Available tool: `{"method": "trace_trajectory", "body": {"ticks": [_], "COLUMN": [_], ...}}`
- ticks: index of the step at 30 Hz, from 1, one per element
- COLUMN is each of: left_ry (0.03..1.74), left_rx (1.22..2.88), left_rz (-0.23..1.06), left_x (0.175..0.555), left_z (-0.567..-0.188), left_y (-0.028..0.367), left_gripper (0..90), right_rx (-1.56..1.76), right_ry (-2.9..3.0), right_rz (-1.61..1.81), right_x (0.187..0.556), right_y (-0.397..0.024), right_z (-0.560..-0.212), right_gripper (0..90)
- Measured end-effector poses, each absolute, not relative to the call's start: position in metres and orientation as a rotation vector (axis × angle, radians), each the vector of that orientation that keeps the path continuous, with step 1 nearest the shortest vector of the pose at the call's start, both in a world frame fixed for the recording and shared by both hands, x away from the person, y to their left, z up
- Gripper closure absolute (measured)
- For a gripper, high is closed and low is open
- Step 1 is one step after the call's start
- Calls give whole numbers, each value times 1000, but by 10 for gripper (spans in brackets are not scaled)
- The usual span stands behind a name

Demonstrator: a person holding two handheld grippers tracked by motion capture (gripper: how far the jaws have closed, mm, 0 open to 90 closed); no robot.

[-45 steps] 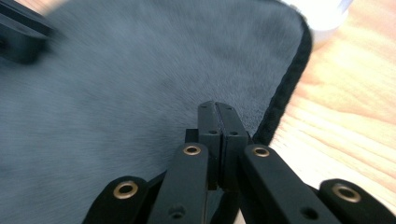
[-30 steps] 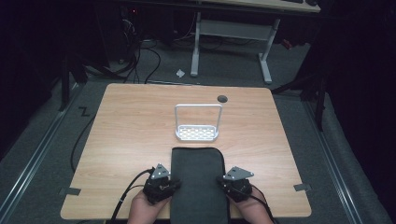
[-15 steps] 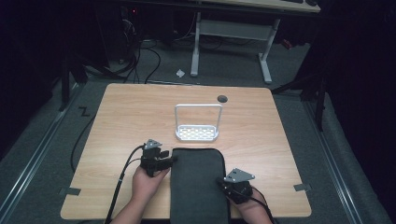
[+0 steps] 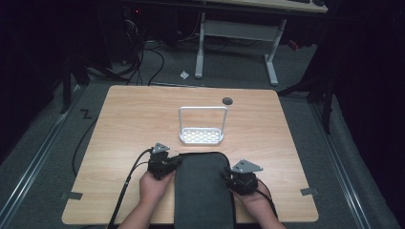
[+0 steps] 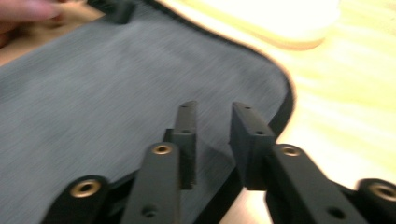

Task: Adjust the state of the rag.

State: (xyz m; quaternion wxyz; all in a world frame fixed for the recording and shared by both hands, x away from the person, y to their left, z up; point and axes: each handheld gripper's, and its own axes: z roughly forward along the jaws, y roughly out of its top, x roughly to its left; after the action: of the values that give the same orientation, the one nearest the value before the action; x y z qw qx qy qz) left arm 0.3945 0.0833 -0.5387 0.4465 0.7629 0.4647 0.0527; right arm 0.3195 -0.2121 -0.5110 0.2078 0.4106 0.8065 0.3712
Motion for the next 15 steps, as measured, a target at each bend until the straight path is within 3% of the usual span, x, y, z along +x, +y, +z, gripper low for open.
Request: {"method": "trace_trajectory", "body": {"ticks": [6,15], "left_ry": [1152,1150], "left_rx": [1893,1892], "left_rz": [146,141], "left_x": [393,392], "left_z": [-538,-538], "left_y": [83,83], "left_gripper": [780,766], "right_rx": [1243,1297], "right_ry": [2213,2232], "right_rz": [963,952], "right_x": [361,373], "right_y": [-207,-204], "right_z": [-517,-528], "right_gripper": [504,463]}}
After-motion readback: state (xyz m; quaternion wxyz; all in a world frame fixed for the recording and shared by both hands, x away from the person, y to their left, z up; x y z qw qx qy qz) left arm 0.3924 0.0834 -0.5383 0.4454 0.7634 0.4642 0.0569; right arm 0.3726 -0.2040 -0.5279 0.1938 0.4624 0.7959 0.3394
